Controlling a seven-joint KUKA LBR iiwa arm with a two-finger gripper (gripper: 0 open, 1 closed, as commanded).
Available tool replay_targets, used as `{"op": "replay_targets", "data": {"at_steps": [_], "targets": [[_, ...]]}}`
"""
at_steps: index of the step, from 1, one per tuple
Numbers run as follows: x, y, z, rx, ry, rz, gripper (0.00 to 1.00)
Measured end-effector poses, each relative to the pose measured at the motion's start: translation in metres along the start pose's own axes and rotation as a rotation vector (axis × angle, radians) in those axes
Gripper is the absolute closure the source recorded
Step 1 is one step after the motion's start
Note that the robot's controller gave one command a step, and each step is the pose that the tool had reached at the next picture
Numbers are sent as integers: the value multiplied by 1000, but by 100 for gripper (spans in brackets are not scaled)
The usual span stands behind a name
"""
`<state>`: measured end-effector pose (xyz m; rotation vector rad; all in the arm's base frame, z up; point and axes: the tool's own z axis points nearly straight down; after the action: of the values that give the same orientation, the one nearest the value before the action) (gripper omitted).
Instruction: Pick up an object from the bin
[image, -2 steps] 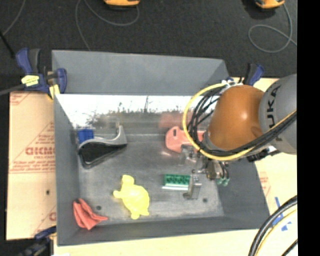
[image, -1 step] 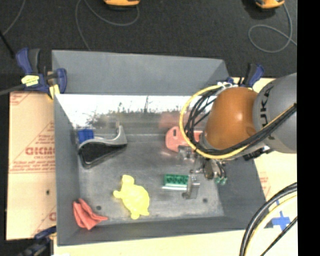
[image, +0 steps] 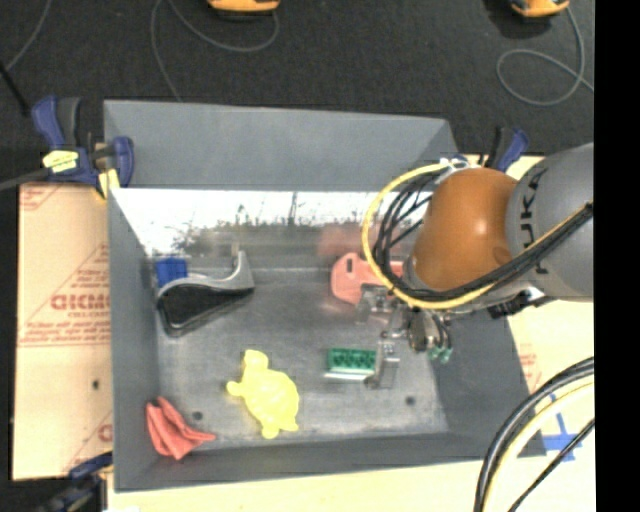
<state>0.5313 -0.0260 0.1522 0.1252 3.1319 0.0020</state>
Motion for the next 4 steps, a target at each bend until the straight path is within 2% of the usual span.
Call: {"op": "replay_targets", "data": {"at_steps": [1,2,4], "targets": [[3,-2,54,1,-4,142,0],[5,-1,82,1,-2,93,100],[6,-1,78,1,3,93,100]]}}
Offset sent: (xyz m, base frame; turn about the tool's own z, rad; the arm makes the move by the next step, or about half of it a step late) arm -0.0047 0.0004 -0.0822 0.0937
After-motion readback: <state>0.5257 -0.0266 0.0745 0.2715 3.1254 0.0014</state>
